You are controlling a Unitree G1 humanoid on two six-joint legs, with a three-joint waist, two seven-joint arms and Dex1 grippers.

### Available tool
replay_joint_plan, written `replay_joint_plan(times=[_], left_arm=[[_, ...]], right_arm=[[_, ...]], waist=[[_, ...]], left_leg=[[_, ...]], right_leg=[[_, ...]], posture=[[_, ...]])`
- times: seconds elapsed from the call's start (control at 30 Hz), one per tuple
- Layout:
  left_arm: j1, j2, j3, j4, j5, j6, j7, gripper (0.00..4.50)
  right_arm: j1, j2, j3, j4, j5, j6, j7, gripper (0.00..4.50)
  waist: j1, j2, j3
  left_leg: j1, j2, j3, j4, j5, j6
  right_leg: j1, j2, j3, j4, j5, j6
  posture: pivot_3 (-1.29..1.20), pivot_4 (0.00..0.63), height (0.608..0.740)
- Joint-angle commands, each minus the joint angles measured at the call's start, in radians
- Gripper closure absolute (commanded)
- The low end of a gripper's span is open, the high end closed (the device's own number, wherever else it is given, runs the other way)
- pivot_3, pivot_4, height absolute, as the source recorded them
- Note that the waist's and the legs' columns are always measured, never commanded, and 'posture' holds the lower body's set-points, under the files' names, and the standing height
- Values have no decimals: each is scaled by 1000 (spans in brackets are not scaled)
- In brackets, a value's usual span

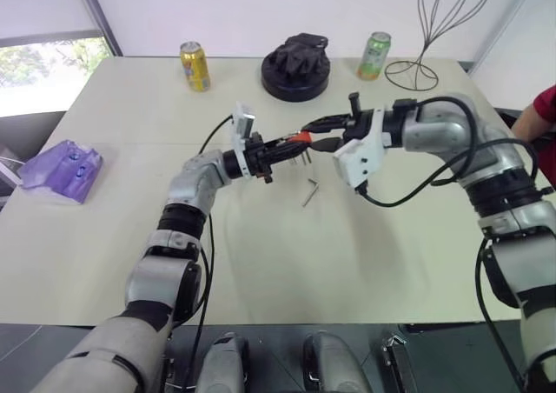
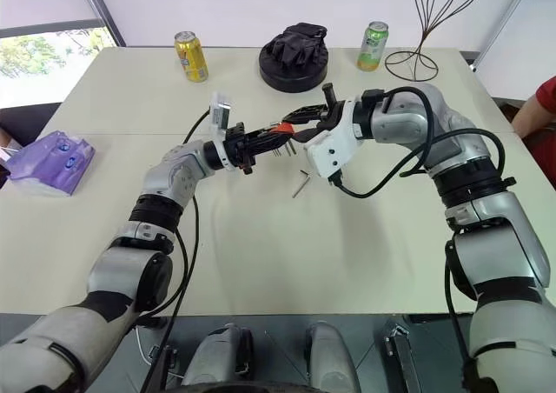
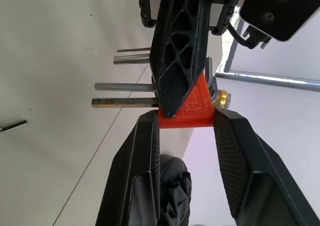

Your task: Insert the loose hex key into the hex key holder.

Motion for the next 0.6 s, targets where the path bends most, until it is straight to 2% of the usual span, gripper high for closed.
replay_joint_plan(times=[0.03,0.1,0.2,0.3,0.37,0.53,0.6], left_arm=[[-36,13,28,-4,15,-31,60,4290],[-27,26,17,-16,25,-22,52,4290],[-9,53,-7,-37,44,-14,33,4290],[17,102,-49,-74,84,-11,-9,4290],[40,146,-87,-106,124,-40,-44,4290],[63,247,-121,-179,159,-52,-113,4290],[66,270,-122,-203,159,-45,-123,4290]], right_arm=[[19,-16,-33,-57,45,23,17,2501],[31,-23,-37,-65,44,42,23,1652],[50,-38,-48,-75,23,90,20,21],[96,-69,-69,-84,27,221,42,21],[165,-67,-116,-146,114,410,82,21],[366,-15,-259,-505,389,1221,168,21],[409,-11,-280,-621,454,1430,172,21]], waist=[[0,0,0],[-1,0,0],[-2,0,0],[-1,0,0],[2,0,0],[3,0,0],[4,0,0]], left_leg=[[0,0,0,0,0,0],[0,0,0,0,0,0],[0,0,0,0,0,0],[0,0,0,0,0,0],[0,0,0,0,0,0],[0,0,-1,0,0,0],[0,0,-1,0,0,0]], right_leg=[[0,0,0,0,0,0],[0,0,0,0,0,0],[0,0,0,0,0,0],[0,0,0,0,0,0],[0,0,0,0,0,0],[1,0,0,1,0,0],[1,0,0,1,0,0]], posture=[[0,150,740],[0,150,740],[0,150,740],[0,150,740],[0,150,740],[0,150,740],[0,150,740]])
